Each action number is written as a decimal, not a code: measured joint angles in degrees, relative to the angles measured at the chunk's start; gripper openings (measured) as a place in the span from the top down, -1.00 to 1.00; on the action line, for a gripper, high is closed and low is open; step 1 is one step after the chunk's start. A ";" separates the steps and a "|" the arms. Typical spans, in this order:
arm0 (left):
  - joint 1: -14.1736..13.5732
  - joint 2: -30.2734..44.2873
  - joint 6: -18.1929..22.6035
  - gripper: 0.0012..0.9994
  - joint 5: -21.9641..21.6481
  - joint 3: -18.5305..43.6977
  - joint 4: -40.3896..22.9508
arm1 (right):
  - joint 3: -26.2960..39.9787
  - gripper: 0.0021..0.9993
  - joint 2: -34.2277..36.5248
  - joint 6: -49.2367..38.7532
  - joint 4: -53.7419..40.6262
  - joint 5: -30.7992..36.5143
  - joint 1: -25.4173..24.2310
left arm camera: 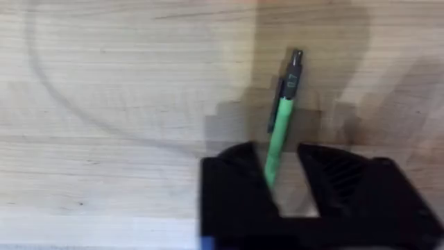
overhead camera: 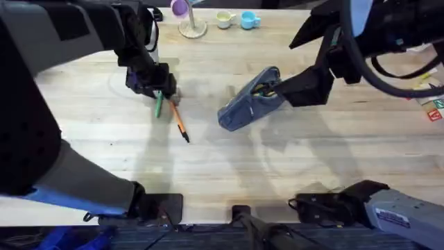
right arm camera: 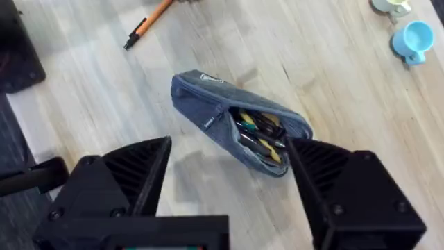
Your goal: Unzip the bag, pick up the pens from the table one at a time and place them inside, then zip the bag closed.
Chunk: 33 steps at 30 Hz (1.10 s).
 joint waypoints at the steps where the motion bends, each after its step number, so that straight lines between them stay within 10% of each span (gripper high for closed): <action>1: 0.00 0.00 -0.18 0.57 -0.10 0.02 0.16 | 0.00 -0.99 0.00 0.00 0.05 0.00 0.00; 3: 0.00 0.00 -0.03 0.90 -0.46 0.11 0.35 | 0.00 -0.99 -0.01 0.03 0.33 0.00 0.00; 14: -0.63 3.25 0.00 0.92 -1.39 5.68 -5.25 | 0.00 -0.99 -8.07 6.71 0.31 -0.02 0.00; 22: -11.63 3.85 -0.01 0.92 -2.15 26.09 -10.24 | 0.00 -0.99 -19.13 14.22 -2.35 1.38 0.00; 33: -25.49 3.85 -0.92 0.92 2.00 29.57 -7.83 | 0.00 -0.99 -25.04 16.09 -7.89 1.97 0.00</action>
